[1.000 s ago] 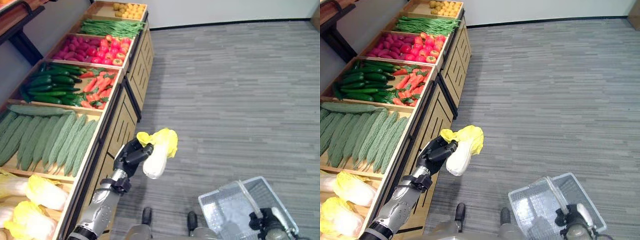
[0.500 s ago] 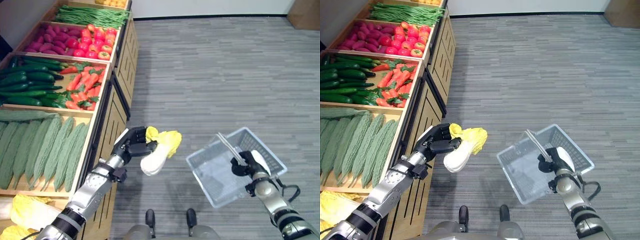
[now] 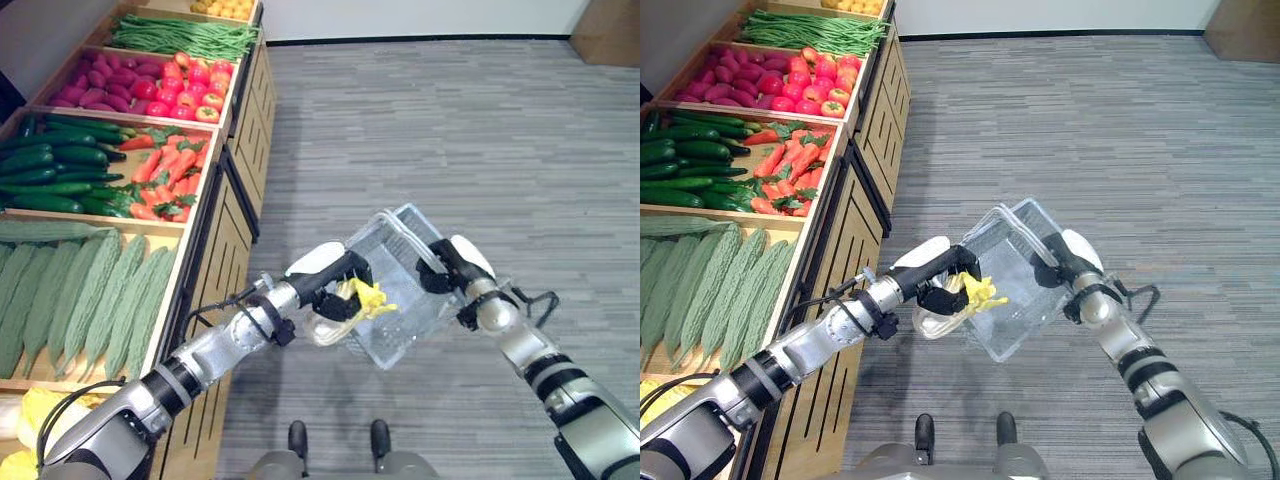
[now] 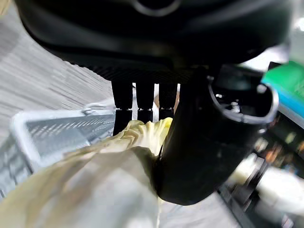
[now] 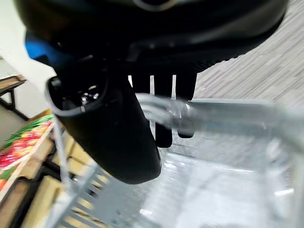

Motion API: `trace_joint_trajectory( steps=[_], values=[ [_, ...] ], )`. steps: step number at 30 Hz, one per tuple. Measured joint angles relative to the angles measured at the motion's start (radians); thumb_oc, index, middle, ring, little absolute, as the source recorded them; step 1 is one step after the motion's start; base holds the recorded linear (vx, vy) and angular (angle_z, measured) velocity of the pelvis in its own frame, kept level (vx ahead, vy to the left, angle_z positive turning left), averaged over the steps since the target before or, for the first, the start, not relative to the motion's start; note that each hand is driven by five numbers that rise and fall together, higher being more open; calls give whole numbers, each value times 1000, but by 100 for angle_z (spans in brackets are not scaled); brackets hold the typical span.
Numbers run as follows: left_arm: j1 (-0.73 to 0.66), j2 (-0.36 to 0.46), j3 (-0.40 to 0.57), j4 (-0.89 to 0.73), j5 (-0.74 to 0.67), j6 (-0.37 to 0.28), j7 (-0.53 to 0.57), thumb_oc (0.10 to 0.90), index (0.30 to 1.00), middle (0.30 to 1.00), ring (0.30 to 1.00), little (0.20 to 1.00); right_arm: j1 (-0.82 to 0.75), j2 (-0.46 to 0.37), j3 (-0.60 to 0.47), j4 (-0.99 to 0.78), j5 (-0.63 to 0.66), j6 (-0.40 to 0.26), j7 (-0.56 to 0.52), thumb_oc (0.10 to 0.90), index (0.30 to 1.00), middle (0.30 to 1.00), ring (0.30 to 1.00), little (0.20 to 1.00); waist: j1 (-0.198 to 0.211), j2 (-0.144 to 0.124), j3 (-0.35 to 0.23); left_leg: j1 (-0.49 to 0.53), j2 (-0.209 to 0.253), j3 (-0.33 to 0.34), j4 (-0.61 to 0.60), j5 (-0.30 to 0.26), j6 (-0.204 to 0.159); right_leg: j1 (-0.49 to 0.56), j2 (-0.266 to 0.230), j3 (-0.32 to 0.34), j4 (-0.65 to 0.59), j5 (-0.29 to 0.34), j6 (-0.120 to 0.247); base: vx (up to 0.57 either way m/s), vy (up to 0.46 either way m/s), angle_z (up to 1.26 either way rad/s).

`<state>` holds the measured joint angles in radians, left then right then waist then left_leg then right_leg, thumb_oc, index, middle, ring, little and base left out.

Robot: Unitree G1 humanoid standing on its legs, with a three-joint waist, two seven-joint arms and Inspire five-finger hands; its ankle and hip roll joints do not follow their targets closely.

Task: Get the vegetables into the basket

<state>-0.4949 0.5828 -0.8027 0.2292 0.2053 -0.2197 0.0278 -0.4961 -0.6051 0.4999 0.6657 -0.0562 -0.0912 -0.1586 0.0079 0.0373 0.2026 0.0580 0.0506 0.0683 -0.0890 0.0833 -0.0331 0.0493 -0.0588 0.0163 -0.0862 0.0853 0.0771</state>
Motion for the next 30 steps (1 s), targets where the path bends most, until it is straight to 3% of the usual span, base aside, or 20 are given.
trace_joint_trajectory(
  steps=[5,13,21,22,23,24,30],
  values=[
    [0,-23,-11,72,216,-3,54,400,300,300,300,300,59,23,19,-166,64,-2,9,400,300,300,300,300,-9,-1,0,0,1,4,0,0,0,-1,1,1,0,0,0,0,0,0],
    [14,-53,-10,130,394,0,128,400,300,300,300,300,145,56,20,-385,174,-18,37,400,300,300,300,300,-24,-8,-2,2,3,20,0,0,0,-6,3,14,0,0,0,11,3,-4],
    [16,-56,-13,198,532,-1,203,400,300,300,300,300,157,48,57,-385,233,-18,69,400,300,300,300,300,-36,-31,-15,3,5,32,0,0,0,-12,5,27,0,2,-3,8,16,-6],
    [16,-57,-16,208,547,2,212,525,476,476,476,476,158,48,60,-386,235,-18,77,400,300,300,300,300,-40,-31,-15,3,5,35,0,0,0,-14,5,30,0,3,-3,5,8,-7],
    [16,-60,-16,216,563,6,222,575,544,544,544,544,158,48,64,-387,245,-18,79,400,300,300,300,300,-43,-32,-16,3,5,36,0,0,0,-14,6,30,0,3,-3,6,11,-4],
    [16,-63,-16,229,582,12,235,900,1000,1000,1000,1000,158,44,76,-395,257,-18,81,400,300,300,300,300,-45,-32,-16,3,6,36,0,0,0,-14,6,30,0,3,-3,0,0,0],
    [22,-113,-16,321,662,54,263,900,1000,1000,1000,1000,189,68,101,-415,295,-19,93,400,300,300,300,300,-48,-32,-16,4,7,39,0,0,0,-14,7,32,0,4,-4,0,0,0]
  ],
)
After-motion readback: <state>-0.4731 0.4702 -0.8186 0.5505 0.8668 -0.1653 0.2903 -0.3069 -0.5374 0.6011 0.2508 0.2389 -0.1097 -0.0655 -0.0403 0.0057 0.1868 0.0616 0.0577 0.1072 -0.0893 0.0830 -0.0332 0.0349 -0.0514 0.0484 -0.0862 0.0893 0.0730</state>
